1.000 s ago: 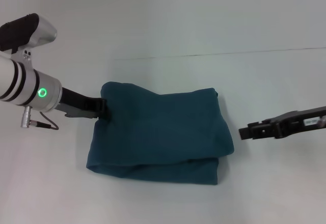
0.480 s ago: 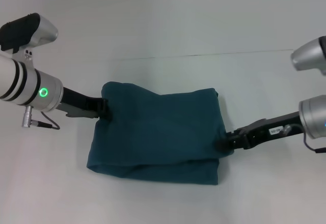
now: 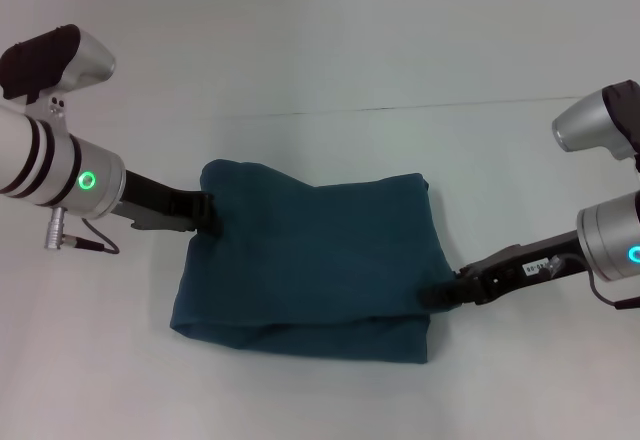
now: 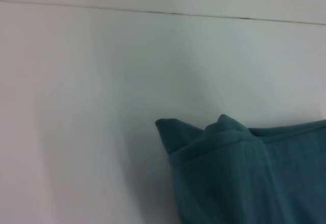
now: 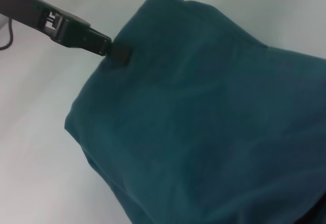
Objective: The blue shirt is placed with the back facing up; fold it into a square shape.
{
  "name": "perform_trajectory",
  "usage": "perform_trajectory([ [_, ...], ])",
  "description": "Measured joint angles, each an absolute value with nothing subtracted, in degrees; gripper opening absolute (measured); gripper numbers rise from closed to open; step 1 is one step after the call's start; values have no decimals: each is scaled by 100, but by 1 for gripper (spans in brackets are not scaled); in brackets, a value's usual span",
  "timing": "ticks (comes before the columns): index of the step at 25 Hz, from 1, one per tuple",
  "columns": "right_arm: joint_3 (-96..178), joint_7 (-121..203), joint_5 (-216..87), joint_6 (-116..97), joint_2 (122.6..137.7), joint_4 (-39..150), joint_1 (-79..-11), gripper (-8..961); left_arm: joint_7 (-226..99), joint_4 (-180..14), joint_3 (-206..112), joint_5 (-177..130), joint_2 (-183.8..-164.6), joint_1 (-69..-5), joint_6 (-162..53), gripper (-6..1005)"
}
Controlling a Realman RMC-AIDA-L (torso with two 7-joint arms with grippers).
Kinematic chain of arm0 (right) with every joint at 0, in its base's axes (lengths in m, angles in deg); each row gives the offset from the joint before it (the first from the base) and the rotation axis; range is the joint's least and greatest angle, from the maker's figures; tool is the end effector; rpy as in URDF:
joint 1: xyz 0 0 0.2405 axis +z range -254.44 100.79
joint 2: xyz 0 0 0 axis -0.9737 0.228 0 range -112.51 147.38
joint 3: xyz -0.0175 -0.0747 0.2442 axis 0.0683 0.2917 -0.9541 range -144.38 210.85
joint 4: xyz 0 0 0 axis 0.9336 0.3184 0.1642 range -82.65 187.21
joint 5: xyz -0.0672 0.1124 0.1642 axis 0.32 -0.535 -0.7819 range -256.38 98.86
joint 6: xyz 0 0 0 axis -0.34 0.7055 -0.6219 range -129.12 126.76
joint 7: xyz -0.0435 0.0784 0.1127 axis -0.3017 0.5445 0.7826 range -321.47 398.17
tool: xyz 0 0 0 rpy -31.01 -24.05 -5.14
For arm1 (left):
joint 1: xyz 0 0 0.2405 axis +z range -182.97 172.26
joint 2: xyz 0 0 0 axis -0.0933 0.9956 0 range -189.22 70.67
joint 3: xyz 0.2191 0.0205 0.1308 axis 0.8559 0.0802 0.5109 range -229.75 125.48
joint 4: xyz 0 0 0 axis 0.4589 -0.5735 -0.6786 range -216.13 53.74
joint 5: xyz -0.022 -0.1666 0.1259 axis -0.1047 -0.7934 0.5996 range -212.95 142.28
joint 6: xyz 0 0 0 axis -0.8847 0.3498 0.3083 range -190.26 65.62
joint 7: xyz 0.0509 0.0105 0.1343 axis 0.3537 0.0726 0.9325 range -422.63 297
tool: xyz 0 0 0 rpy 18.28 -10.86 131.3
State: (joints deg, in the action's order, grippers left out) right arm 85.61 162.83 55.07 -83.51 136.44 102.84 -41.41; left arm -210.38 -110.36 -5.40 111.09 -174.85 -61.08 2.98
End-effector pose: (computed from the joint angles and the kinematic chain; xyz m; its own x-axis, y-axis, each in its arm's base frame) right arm 0.2472 0.3638 -0.0016 0.6301 -0.7593 -0.1626 -0.7758 -0.6063 -0.1747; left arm -0.2073 0.4392 -0.0198 0.3802 0.8985 0.2196 0.9034 -0.3099 -0.2963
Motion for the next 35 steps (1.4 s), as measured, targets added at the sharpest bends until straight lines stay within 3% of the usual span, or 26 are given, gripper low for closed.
perform_trajectory([
  [13,8553,16266,5509,-8437,13639,10287,-4199,443,-21028,-11046,-539,11114,-17485,-6124,276,24],
  [19,8548,16041,5508,-8660,13625,10297,-4263,284,-21009,-11046,-537,11131,-17485,-6131,238,23],
  [24,8560,15853,5533,-8698,13578,10265,-4305,95,-20994,-11046,-537,11137,-17485,-6134,228,23],
  [35,8580,15542,5587,-8720,13586,10293,-4398,10,-21003,-11046,-538,11136,-17485,-6135,221,22],
])
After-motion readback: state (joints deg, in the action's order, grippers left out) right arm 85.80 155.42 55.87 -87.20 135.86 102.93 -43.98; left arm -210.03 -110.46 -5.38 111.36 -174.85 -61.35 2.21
